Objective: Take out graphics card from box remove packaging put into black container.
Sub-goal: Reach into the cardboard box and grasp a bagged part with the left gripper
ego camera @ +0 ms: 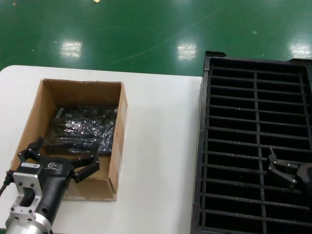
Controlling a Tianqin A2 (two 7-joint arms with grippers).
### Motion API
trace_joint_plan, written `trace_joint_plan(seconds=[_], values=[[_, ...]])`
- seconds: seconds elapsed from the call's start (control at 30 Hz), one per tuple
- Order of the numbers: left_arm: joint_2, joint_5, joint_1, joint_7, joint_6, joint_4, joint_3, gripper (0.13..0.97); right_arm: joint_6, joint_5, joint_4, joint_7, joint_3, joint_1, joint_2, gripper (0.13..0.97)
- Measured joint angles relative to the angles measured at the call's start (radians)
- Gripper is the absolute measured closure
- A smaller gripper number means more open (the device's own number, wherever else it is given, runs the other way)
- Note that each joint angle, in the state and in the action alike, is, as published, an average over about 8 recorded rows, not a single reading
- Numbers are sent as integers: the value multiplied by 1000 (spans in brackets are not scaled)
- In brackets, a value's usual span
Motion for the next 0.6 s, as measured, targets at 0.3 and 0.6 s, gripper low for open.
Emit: trace_joint_plan(seconds=[0.3, 0.6], values=[[-2, 1, 0, 0, 1, -1, 0, 132, 0, 0, 0, 0, 0, 0, 0, 129], [-106, 59, -59, 41, 8, 4, 44, 132, 0, 0, 0, 0, 0, 0, 0, 129]])
